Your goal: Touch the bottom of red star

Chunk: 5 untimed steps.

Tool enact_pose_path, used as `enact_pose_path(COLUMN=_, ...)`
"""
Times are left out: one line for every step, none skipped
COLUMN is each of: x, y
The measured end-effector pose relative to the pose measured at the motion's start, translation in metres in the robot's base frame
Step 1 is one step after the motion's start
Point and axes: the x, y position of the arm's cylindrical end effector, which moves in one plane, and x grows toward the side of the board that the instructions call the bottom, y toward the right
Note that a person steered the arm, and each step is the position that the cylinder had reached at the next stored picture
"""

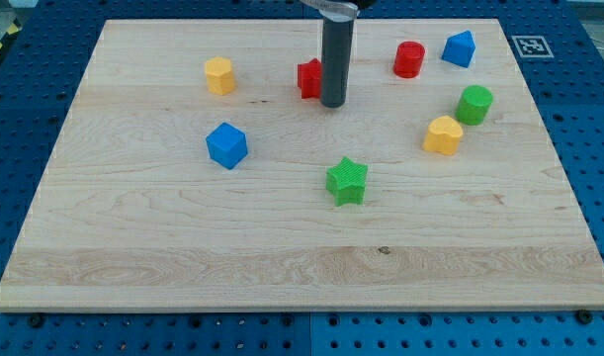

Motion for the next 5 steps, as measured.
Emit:
enact_pose_path(x=-0.008, y=0.000)
enact_pose_path(x=-0.011, y=-0.003)
enact_pose_path(x=-0.011, y=-0.013)
enact_pose_path(x=-0.012, y=-0.027)
enact_pose_path(x=-0.012, y=-0.029)
